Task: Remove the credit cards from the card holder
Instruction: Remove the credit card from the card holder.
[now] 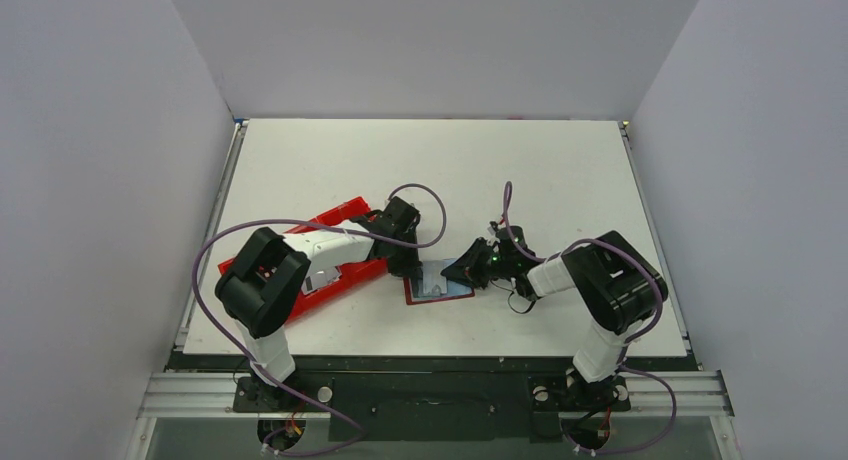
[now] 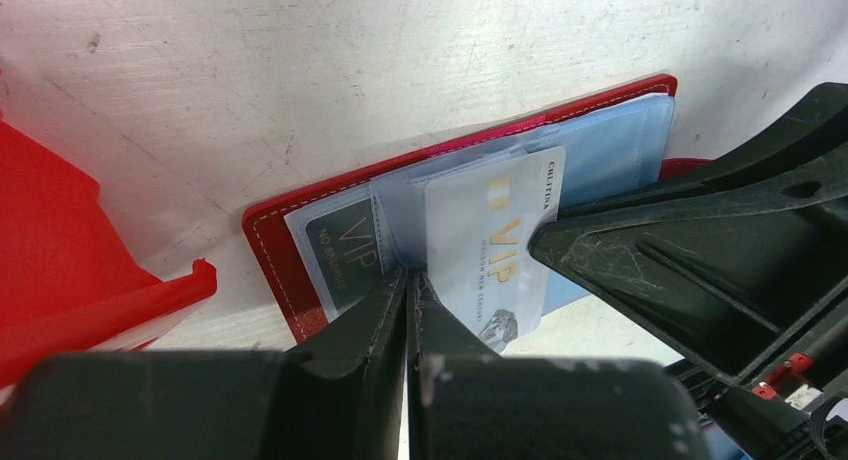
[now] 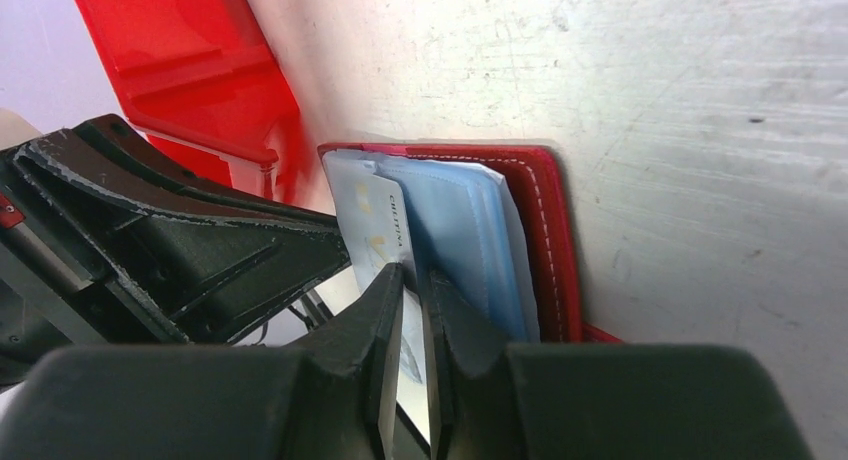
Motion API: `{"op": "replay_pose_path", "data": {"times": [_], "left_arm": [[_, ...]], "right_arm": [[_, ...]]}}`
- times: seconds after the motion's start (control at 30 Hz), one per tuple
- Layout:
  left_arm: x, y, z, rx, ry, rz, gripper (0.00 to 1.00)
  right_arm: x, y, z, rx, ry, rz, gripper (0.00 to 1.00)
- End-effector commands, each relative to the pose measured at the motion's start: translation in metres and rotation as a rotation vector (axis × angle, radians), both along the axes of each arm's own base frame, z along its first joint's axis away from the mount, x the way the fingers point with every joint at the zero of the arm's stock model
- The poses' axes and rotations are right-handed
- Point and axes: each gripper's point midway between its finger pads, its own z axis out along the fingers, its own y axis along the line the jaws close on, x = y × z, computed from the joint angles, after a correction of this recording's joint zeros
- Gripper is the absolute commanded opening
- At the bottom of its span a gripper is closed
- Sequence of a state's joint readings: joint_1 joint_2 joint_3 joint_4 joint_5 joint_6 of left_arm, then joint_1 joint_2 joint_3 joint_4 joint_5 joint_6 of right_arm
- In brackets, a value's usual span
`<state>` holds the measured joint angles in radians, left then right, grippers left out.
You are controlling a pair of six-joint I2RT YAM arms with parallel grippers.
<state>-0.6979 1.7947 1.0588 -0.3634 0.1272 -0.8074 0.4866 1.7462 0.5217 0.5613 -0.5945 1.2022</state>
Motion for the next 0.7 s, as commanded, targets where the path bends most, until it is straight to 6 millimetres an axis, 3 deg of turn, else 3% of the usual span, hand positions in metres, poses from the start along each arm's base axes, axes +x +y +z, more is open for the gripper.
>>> {"op": "replay_pose_path", "data": {"times": [0.0, 0.1, 0.67], "left_arm": [[-0.029, 0.032, -0.045, 0.183, 0.1, -0.019, 0.0], [-0.029, 0.033, -0.044, 0.188, 0.099, -0.018, 0.0], [-0.028, 0.048, -0.046, 0.216, 0.102, 0.007, 0.0]], "right_arm": [[0.005, 0.01, 0.015, 0.069, -0.053, 0.008, 0.06], [0.005, 0.007, 0.013, 0.06, -0.05, 0.0, 0.0], [0.009, -0.037, 0.003, -0.087, -0.064, -0.042, 0.0]]}}
